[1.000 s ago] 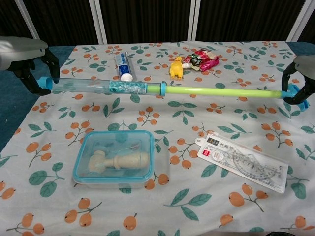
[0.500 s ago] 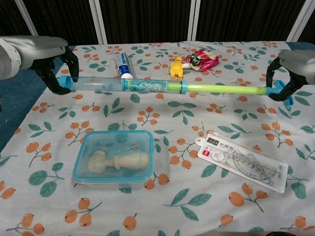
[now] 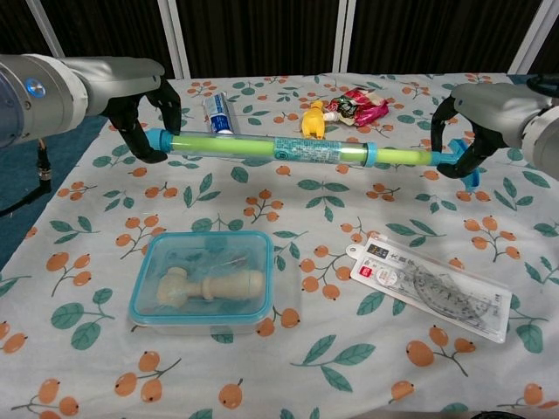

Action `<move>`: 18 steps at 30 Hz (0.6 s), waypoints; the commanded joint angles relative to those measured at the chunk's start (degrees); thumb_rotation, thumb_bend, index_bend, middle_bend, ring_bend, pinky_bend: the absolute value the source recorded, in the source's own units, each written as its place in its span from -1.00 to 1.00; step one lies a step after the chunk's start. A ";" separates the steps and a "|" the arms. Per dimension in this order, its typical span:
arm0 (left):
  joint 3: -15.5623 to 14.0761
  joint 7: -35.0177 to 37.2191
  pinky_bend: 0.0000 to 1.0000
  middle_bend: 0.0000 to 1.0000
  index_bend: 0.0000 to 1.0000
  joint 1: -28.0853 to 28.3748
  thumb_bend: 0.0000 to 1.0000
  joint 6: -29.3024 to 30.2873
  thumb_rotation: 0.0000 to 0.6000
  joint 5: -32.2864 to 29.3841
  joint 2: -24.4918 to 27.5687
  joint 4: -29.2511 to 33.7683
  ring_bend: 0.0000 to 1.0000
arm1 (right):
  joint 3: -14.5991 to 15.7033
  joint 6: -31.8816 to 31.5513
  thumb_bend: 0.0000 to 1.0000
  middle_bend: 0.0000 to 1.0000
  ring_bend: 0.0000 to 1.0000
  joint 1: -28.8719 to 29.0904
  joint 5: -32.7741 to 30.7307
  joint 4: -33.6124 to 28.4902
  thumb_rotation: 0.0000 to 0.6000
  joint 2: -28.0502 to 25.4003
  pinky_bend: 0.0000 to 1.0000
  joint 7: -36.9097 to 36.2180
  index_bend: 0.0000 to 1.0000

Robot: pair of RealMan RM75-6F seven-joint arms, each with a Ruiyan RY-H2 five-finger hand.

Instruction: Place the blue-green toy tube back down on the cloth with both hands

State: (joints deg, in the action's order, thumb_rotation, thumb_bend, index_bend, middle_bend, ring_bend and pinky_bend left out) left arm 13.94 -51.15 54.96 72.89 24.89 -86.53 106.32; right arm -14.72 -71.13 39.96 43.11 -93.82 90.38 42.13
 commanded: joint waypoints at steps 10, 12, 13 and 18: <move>0.01 -0.46 -0.50 -0.37 0.10 1.49 -0.30 0.23 1.00 -0.79 -2.44 -1.07 -0.74 | 0.03 -0.41 -0.22 -0.66 -0.86 0.54 -0.40 -0.44 1.00 0.42 -0.71 0.30 0.42; 0.02 -0.51 -0.50 -0.37 0.10 1.64 -0.29 0.31 1.00 -0.82 -2.66 -1.24 -0.74 | 0.07 -0.46 -0.22 -0.66 -0.86 0.52 -0.43 -0.54 1.00 0.46 -0.71 0.19 0.42; 0.04 -0.51 -0.50 -0.37 0.10 1.72 -0.29 0.34 1.00 -0.86 -2.81 -1.33 -0.74 | 0.07 -0.48 -0.22 -0.66 -0.86 0.51 -0.52 -0.60 1.00 0.50 -0.71 0.14 0.42; -0.05 -0.75 -0.50 -0.37 0.11 2.16 -0.30 0.51 1.00 -1.10 -3.60 -1.47 -0.74 | 0.17 -0.66 -0.22 -0.66 -0.86 0.60 -0.75 -0.80 1.00 0.60 -0.71 0.27 0.42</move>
State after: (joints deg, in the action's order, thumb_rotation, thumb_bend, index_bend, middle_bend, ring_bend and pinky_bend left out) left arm 13.92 -51.87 57.09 73.37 23.79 -90.09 104.86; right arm -14.55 -71.80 40.56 42.37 -94.61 90.98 42.39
